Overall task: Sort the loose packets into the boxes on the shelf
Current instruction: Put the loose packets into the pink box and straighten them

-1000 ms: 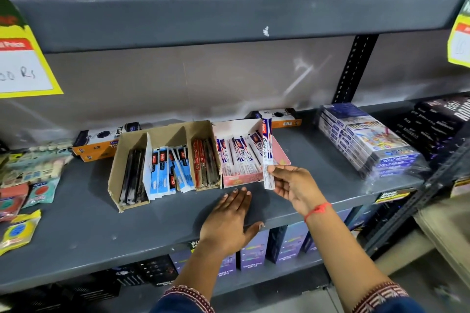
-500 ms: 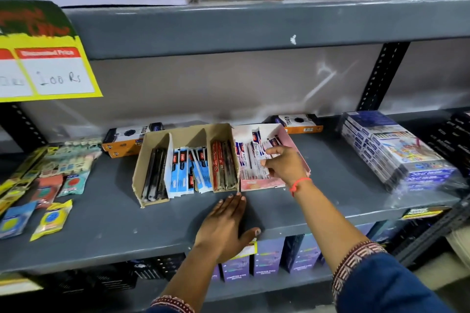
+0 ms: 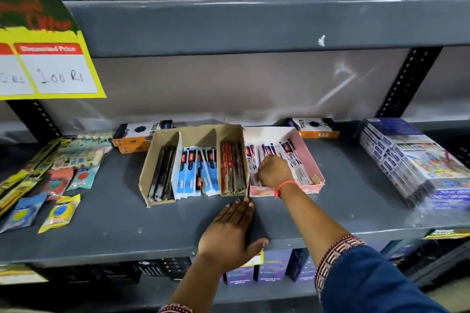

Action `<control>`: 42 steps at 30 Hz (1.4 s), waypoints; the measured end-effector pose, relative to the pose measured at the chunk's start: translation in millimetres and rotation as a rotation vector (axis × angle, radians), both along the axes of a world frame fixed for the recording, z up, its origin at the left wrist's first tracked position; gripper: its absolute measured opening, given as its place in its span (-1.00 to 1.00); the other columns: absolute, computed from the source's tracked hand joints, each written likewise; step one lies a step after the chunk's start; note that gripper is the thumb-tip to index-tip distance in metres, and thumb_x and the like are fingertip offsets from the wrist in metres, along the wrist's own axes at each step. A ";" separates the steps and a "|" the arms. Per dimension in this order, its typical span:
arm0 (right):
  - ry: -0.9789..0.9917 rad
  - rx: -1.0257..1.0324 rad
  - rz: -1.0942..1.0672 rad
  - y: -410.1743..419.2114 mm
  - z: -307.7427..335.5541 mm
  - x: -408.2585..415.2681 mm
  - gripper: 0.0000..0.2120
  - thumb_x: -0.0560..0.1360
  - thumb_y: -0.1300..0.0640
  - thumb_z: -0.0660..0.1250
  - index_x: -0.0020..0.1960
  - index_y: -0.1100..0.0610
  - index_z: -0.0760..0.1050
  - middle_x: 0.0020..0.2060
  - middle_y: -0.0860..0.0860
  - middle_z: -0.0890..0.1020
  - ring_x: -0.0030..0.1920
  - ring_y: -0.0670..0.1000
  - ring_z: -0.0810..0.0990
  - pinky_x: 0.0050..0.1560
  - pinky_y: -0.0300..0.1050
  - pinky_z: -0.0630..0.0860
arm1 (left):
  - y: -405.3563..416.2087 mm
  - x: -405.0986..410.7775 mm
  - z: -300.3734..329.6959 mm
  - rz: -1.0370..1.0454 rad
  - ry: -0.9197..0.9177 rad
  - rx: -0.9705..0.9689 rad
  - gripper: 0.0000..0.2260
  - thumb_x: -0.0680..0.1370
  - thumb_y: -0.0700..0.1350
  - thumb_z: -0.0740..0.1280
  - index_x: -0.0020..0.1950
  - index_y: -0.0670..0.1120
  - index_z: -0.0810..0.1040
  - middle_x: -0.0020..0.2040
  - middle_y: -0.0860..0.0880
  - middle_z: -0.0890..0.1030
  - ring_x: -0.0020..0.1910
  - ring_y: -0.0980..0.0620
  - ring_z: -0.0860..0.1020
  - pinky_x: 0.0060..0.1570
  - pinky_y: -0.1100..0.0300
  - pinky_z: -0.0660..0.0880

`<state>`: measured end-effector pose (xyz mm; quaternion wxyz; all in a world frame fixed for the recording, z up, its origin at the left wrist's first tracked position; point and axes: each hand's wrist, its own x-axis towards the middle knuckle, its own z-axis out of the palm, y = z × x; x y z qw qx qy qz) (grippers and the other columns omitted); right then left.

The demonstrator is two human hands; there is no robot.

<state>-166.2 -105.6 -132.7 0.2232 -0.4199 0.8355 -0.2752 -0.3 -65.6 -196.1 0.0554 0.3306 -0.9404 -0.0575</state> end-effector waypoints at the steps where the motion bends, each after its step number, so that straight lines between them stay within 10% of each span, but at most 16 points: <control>1: 0.023 0.007 0.005 -0.7 -0.9 0.1 -0.79 0.43 0.30 0.33 0.04 0.33 0.58 0.05 0.24 0.67 0.08 0.18 0.64 -0.01 -0.16 0.54 | 0.2 0.1 0.1 0.000 -0.002 -0.003 -0.15 0.36 0.39 -0.26 0.53 -0.08 -0.07 0.55 -0.03 -0.02 0.49 0.06 -0.09 0.34 0.26 -0.30; 42: 0.064 0.134 -0.073 1.9 9.8 -5.1 -0.72 0.52 0.35 0.16 0.19 0.36 0.46 0.15 0.26 0.60 0.17 0.23 0.59 0.12 0.00 0.53 | 1.9 -0.3 8.4 0.004 -0.014 0.027 -0.16 0.37 0.40 -0.23 0.52 -0.08 -0.08 0.54 -0.02 -0.05 0.49 0.06 -0.11 0.21 0.31 -0.46</control>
